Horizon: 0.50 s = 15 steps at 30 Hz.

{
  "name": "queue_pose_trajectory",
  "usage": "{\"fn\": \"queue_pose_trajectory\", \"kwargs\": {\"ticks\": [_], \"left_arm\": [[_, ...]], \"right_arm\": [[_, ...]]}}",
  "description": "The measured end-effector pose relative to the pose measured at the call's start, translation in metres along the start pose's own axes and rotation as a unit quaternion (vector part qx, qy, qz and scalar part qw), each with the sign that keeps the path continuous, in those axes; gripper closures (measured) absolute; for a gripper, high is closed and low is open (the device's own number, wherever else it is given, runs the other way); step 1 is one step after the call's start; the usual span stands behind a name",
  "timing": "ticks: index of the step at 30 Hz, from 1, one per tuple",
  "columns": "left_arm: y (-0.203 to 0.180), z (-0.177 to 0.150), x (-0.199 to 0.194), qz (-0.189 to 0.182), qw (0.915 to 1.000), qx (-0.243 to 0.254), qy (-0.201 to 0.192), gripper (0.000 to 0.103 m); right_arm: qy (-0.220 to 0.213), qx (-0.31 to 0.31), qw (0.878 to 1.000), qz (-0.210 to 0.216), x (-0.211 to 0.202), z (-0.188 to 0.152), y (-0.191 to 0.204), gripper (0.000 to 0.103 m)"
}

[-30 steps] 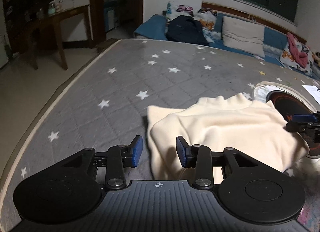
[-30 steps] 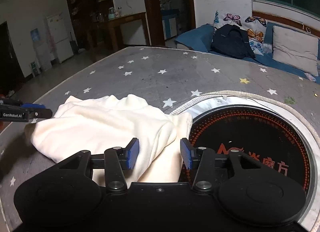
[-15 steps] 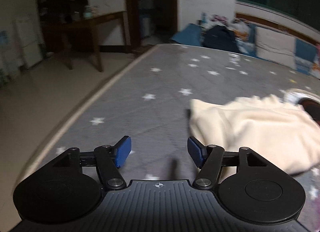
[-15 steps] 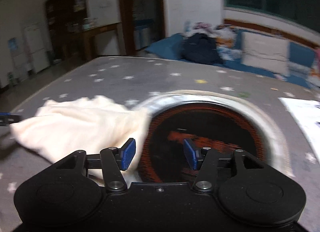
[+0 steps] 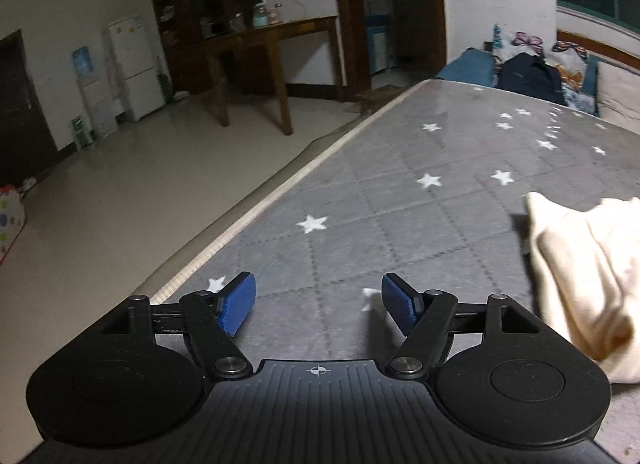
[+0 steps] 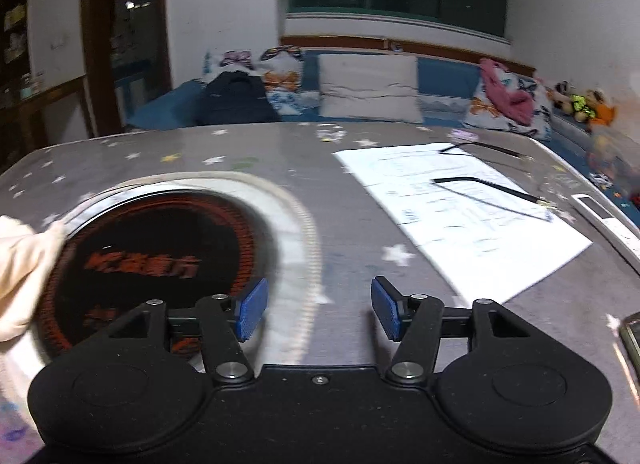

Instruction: Fold clothes

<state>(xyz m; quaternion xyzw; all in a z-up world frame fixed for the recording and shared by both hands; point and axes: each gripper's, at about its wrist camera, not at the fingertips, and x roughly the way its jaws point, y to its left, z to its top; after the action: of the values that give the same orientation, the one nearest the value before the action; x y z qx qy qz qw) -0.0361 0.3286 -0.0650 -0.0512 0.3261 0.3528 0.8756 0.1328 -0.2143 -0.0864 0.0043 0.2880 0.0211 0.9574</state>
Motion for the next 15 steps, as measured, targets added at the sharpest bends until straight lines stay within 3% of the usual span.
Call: {"fn": "queue_pose_trajectory", "kwargs": {"ticks": [10, 15], "left_arm": [[0.000, 0.000, 0.009, 0.019, 0.9996, -0.015, -0.012, 0.017], [0.007, -0.002, 0.014, 0.008, 0.9992, -0.038, -0.008, 0.013]], "right_arm": [[0.008, 0.010, 1.000, 0.008, 0.017, -0.003, -0.015, 0.039], [0.013, 0.003, 1.000, 0.006, 0.020, 0.001, -0.020, 0.031]]}}
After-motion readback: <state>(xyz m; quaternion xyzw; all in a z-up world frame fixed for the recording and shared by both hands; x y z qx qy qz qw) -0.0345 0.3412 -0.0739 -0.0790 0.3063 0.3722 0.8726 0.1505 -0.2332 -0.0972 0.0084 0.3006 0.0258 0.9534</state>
